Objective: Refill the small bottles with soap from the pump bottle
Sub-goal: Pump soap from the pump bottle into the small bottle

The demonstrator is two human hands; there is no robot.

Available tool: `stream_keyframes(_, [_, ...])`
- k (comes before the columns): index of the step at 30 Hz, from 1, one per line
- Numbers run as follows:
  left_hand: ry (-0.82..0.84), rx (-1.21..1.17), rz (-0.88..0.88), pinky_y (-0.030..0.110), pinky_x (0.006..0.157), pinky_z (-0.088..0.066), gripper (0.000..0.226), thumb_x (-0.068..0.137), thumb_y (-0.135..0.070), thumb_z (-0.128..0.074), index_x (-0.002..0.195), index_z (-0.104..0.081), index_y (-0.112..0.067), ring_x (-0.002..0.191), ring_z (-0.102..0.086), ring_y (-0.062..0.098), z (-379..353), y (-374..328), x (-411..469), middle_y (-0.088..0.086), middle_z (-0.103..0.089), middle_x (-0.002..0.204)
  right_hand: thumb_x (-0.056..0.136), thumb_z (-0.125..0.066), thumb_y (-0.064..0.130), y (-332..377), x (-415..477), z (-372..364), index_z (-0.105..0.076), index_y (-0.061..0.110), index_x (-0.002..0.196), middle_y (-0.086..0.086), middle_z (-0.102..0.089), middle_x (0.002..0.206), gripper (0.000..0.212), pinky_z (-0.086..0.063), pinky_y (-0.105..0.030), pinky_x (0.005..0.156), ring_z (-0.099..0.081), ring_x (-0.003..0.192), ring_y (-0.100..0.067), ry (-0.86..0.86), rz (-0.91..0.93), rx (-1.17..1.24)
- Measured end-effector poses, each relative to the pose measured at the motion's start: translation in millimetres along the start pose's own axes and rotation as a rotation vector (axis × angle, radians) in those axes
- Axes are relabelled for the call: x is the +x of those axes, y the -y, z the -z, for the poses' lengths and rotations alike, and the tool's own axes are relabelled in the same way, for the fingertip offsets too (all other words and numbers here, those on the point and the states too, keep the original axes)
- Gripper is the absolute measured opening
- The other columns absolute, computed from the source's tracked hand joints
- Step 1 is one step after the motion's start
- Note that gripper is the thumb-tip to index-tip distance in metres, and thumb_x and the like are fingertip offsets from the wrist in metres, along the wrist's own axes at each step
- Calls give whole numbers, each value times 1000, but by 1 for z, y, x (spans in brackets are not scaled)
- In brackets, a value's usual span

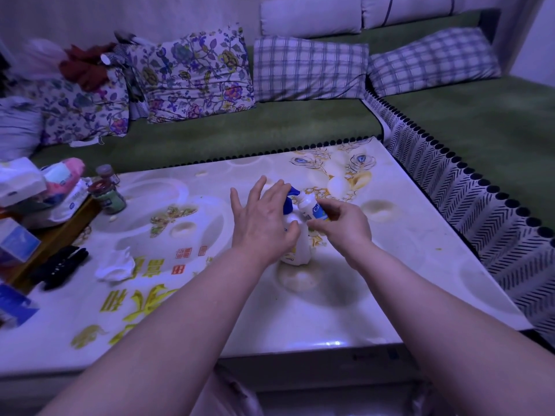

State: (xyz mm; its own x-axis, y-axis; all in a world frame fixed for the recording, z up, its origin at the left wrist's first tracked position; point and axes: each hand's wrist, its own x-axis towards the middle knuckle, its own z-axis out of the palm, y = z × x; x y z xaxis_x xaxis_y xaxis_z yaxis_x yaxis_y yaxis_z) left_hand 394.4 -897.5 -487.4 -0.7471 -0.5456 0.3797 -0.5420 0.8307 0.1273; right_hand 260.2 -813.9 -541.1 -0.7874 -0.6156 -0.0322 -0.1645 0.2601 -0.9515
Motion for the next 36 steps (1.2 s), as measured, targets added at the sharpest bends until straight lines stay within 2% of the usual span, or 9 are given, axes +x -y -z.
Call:
stream_keyframes(6, [17,35,-14,57,113,2,62,82,-36,-51,140,-33,-27,145,-12,15,-4,2,0,-15,-32,150,57,-79,32,1,1,0,-71,37,107,18,-74,100,51,-52,-44,94,-69,97,-10,-11,-9,-26])
stream_keyframes(10, [49,67,-29,58,113,1,62,81,-34,-50,139,-32,-27,145,-10,16,-7,2,-1,-15,-31,151,55,-76,34,3,-2,2,-67,57,84,21,-74,95,39,-53,-46,92,-70,94,-10,-14,-15,-52])
stream_keyframes(11, [53,68,-27,58,113,2,62,81,-34,-50,140,-32,-27,145,-10,16,-6,2,1,-14,-30,151,54,-76,35,3,-3,2,-67,58,85,21,-74,95,39,-53,-46,92,-70,94,-11,-16,-16,-52])
stream_keyframes(15, [54,58,-14,58,113,3,65,80,-35,-51,141,-30,-27,146,-9,16,-3,2,4,-13,-30,152,51,-72,40,6,-3,1,-71,40,107,19,-74,98,56,-53,-46,92,-70,96,-11,-22,-13,-49])
stream_keyframes(20, [39,13,-7,59,113,2,70,79,-35,-51,144,-26,-26,146,-8,15,-4,2,3,-14,-26,153,47,-71,45,8,-4,1,-70,39,110,20,-74,98,63,-53,-46,92,-70,96,-10,-19,-20,-43])
stream_keyframes(24, [48,-19,-10,60,113,2,71,80,-33,-52,145,-25,-27,146,-7,14,-3,3,3,-14,-25,154,49,-73,44,9,-5,1,-70,38,111,18,-74,98,62,-54,-45,91,-70,95,-10,-16,-23,-38])
stream_keyframes(27, [74,-63,8,59,114,3,73,80,-30,-52,147,-22,-28,146,-5,13,-3,1,4,-14,-22,155,58,-77,36,11,-6,4,-72,35,110,15,-74,99,53,-54,-45,91,-70,94,-11,-16,-10,-34])
stream_keyframes(32, [103,-220,53,55,116,2,84,79,-19,-51,150,-8,-33,146,-5,11,4,-3,5,-12,-26,152,69,-80,22,10,-6,5,-72,31,111,11,-74,101,44,-54,-44,91,-70,94,-13,-18,16,-15])
stream_keyframes(36, [65,-240,45,54,116,2,86,80,-21,-52,151,-3,-32,146,-3,11,3,-4,1,-11,-8,158,69,-81,21,8,-7,5,-71,27,114,9,-75,102,47,-55,-43,92,-70,95,-12,-4,31,8])
